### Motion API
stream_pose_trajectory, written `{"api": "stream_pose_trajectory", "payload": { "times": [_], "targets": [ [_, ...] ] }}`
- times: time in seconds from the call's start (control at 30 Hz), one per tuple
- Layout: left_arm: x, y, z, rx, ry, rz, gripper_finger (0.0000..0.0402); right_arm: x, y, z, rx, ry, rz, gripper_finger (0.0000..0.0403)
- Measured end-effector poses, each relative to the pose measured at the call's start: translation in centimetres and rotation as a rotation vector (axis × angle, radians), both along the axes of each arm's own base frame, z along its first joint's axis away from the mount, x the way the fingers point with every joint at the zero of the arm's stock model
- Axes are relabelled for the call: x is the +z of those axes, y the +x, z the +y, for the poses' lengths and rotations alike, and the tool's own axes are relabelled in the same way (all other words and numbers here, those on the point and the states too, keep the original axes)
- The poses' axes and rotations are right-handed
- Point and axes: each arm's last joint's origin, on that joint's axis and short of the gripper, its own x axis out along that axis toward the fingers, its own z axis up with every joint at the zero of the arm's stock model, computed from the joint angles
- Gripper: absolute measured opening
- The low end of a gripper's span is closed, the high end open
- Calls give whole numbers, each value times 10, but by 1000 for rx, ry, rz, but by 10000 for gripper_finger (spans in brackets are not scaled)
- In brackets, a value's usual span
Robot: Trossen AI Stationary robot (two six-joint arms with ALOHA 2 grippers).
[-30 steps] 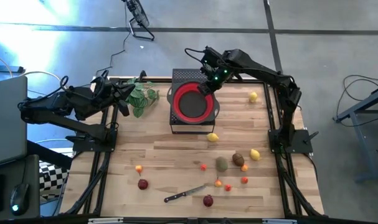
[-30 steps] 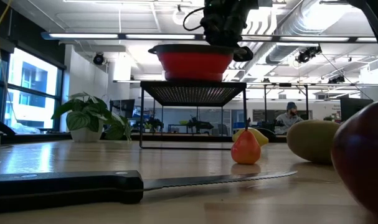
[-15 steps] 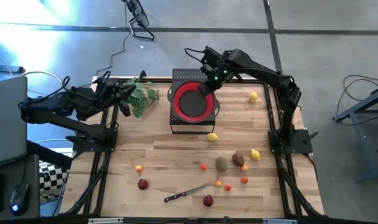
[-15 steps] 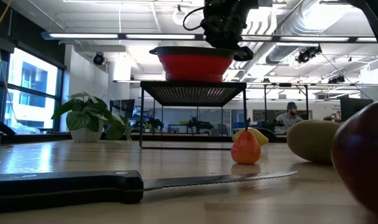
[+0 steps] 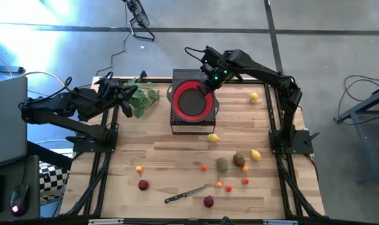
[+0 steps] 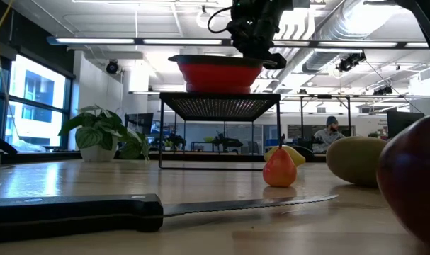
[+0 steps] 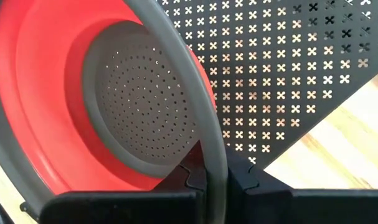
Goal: Pick & Place Fruit
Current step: Put the red strainer bowl on the shelf
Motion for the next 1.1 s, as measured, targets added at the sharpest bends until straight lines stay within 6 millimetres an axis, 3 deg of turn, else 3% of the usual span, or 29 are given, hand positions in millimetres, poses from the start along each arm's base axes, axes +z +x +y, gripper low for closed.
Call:
{"api": "stream_pose_trajectory", "payload": {
  "times": [0.37, 0.77, 1.1],
  "targets": [
    [0, 0, 0, 0, 0, 0, 1, 1, 1, -1, 0, -11, -12, 12],
    [0, 0, 0, -1, 3, 5, 1, 3, 4, -5, -38, -112, -19, 85],
    [0, 0, 0, -1, 3, 6, 1, 22, 1, -5, -25, -191, -126, 91]
  ]
}}
